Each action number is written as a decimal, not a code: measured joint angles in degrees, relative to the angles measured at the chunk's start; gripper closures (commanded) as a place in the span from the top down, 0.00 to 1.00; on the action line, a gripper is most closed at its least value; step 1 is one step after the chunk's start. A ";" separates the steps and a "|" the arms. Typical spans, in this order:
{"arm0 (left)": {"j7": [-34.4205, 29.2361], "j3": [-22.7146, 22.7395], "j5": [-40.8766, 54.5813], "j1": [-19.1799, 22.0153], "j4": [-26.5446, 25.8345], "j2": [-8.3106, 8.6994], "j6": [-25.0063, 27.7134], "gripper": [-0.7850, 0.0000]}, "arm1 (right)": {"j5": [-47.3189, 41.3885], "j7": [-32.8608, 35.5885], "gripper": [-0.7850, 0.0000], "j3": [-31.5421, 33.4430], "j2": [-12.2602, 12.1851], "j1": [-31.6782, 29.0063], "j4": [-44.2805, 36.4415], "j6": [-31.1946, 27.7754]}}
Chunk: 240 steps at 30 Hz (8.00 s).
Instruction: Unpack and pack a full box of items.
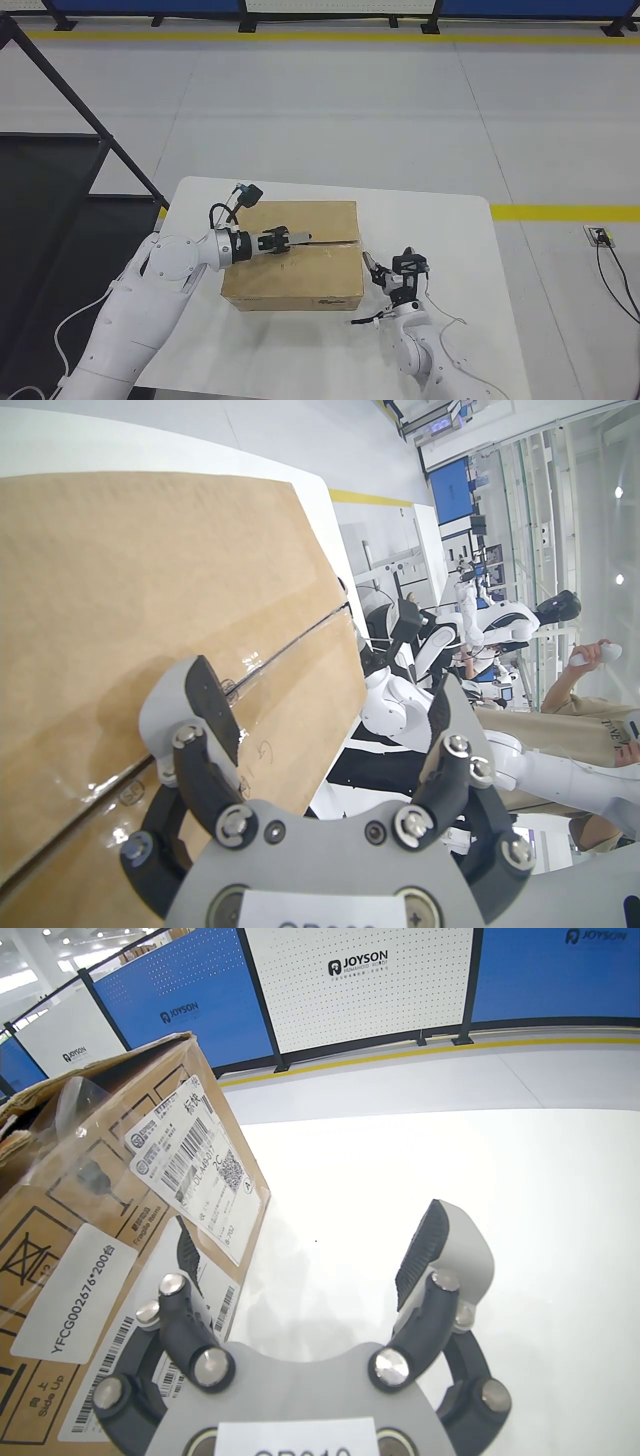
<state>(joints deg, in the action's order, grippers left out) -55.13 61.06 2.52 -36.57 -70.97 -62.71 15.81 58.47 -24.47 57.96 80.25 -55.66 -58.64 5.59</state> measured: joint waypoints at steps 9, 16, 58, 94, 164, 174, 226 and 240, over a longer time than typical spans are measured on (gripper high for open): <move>-0.24 -0.10 0.16 -0.05 0.02 -0.04 0.32 1.00 | 8.42 0.56 1.00 -2.38 0.74 1.07 1.81 3.47; -0.18 0.01 0.06 -0.44 -0.14 0.00 0.51 1.00 | 9.48 -0.03 1.00 -2.94 1.91 1.28 2.25 9.07; -0.10 -0.64 -1.85 -1.98 -2.53 0.00 -1.27 1.00 | 17.19 0.31 1.00 -1.50 5.79 1.94 9.11 18.57; 0.54 -0.89 -1.80 -0.79 -1.02 -0.40 -1.50 1.00 | 32.05 14.24 1.00 -0.81 6.04 8.38 12.48 11.46; 0.00 -0.98 -1.56 -1.11 -1.25 -0.58 0.80 1.00 | -12.96 21.38 1.00 26.14 0.09 -14.20 -15.66 -47.87; 2.15 1.37 -0.15 -2.95 -2.28 -0.11 2.97 1.00 | -13.89 15.98 1.00 25.50 0.12 -13.67 -15.52 -45.89; 2.32 -1.24 3.62 1.59 3.28 -1.76 -6.17 1.00 | 2.85 6.39 1.00 15.56 1.23 -6.82 -4.45 -23.71; 2.31 -1.23 3.61 1.59 3.28 -1.76 -6.18 1.00 | 9.83 3.43 1.00 10.79 2.37 -3.37 -0.07 -15.02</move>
<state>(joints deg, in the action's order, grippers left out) -52.83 59.83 6.13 -34.97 -67.69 -64.47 9.63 68.31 -21.05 68.75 82.62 -59.03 -58.71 -9.43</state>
